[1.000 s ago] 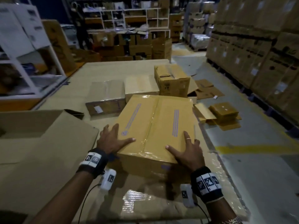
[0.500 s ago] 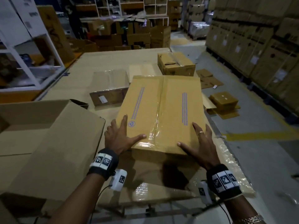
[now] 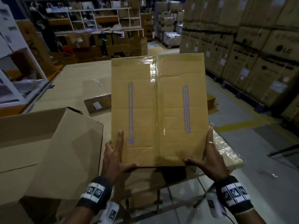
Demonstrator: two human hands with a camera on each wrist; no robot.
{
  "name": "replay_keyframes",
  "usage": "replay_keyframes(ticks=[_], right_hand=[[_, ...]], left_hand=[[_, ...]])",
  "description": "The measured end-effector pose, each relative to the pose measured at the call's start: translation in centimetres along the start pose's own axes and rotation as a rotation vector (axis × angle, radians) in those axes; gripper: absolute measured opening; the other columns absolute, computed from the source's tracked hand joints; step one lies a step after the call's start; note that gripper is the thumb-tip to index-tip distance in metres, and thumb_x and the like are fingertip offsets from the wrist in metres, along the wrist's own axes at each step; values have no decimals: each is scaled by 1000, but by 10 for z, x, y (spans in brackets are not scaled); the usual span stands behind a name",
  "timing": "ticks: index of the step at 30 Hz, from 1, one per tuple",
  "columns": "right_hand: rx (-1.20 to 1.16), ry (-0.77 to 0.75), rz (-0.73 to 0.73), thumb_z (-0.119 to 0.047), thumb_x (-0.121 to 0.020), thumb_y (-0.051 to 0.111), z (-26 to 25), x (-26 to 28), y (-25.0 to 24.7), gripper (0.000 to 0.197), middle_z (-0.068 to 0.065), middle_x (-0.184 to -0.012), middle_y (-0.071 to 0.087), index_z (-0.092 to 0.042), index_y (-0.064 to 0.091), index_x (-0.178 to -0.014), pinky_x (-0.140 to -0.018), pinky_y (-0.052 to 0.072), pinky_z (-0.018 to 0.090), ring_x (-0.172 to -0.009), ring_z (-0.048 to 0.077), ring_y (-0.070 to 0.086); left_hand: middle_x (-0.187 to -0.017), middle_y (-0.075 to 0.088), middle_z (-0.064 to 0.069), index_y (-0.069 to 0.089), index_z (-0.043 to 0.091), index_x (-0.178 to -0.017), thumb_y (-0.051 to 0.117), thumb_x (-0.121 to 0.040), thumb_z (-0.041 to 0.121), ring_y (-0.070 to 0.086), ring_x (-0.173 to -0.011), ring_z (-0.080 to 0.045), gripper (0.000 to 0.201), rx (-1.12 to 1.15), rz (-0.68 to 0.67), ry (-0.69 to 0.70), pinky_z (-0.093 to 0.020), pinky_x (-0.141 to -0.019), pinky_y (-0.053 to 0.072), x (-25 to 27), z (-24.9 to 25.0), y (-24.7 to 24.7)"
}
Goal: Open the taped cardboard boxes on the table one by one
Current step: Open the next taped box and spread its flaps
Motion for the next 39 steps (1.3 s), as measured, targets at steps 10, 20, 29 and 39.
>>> replay_keyframes(ticks=[10, 20, 29, 39], right_hand=[[-92, 165, 95, -32, -58, 99, 27, 24, 38, 107, 1, -116, 62, -30, 22, -132, -78, 49, 36, -98, 30, 63], [-114, 35, 273, -30, -56, 100, 1, -4, 32, 126, 9, -151, 40, -20, 19, -152, -107, 47, 44, -133, 32, 49], [-70, -432, 523, -50, -61, 93, -129, -57, -76, 140, 0, -170, -2, -33, -3, -161, -114, 35, 64, -155, 32, 17], [320, -303, 260, -47, -51, 97, -172, -91, -117, 102, 5, -152, 25, -36, 40, -135, -97, 54, 59, -127, 42, 51]], left_hand=[[-159, 37, -10, -28, 36, -155, 94, -68, 33, 60, -124, -31, 149, 87, -70, 51, -50, -86, 59, 30, -31, 15], [-167, 7, -6, -23, 37, -157, 81, -75, 53, 57, -123, -39, 133, 141, 40, 105, -44, -84, 57, 17, 3, -6], [-166, 17, -18, 15, 19, -162, 81, -54, 74, 36, -143, -40, 139, -92, 626, 296, -57, -78, 57, -63, 102, -163], [-166, 20, -13, 27, 54, -152, 74, -47, 82, 28, -148, -39, 119, -336, 81, 94, -57, -116, 28, -124, 130, -196]])
Point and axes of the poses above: each hand's wrist, its own x-axis away from the middle knuckle, its own y-axis out of the palm, z = x × y, the point moved 1 cm from there along -x, towards the middle knuckle
